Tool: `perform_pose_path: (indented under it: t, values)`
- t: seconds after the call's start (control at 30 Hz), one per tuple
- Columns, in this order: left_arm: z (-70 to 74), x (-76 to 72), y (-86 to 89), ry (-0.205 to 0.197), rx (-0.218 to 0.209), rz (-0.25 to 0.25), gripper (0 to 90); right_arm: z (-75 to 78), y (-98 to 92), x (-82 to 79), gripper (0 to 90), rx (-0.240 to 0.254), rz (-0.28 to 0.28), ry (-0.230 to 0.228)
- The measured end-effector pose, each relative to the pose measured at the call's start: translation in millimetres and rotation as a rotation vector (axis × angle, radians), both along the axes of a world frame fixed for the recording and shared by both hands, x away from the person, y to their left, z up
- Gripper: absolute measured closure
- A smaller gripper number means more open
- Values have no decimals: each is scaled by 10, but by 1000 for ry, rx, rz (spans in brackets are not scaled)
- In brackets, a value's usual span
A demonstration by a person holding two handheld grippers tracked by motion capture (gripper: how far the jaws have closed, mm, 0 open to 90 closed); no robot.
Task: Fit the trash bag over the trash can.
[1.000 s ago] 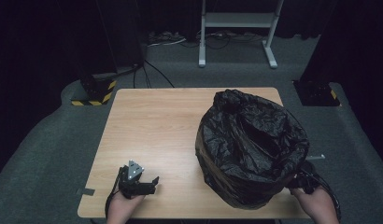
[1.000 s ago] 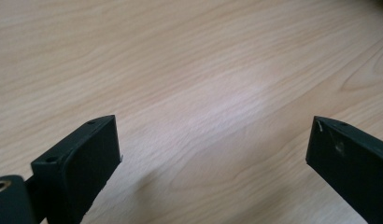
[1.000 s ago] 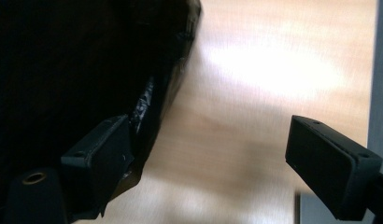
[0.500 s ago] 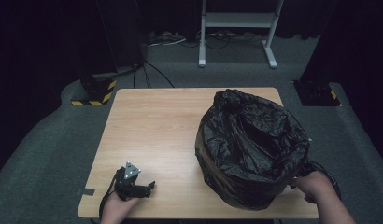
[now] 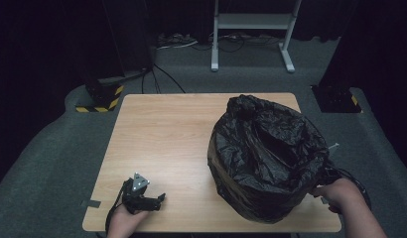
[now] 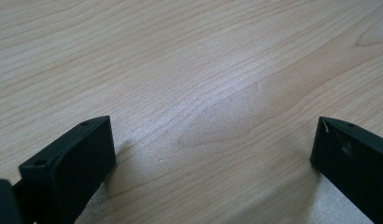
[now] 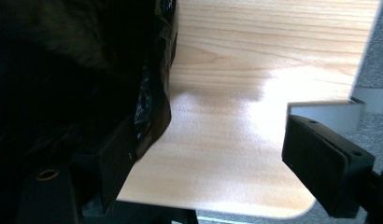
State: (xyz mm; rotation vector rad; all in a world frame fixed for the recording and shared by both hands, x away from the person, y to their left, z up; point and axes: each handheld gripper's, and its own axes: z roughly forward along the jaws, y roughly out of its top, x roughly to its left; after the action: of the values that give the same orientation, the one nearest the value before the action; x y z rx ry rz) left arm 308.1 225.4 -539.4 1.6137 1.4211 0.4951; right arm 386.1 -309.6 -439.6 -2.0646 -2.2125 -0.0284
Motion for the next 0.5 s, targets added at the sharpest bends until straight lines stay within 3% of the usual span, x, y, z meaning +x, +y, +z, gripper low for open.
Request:
perform_pose_path:
  t: [0.2,0.23,0.27,0.3,0.37,0.47,0.5]
  values:
    - [1,-1,2,2,2,-2,1,324,-48,-67,190,3,-28,-6]
    - [1,-2,3,3,3,-3,1,456,-70,-93,190,4,-37,-3]
    - [1,-2,3,3,3,-3,1,456,-70,-93,190,4,-37,-3]
    - [1,-3,4,3,4,-3,1,595,-81,-125,190,0,-51,2]
    - [1,-4,4,2,4,-3,1,649,-89,-136,191,-3,-48,1]
    - [1,-7,5,2,5,-4,1,950,-113,-192,192,-29,-64,6]
    - [0,-7,5,0,5,-4,1,950,-113,-192,192,-29,-64,6]
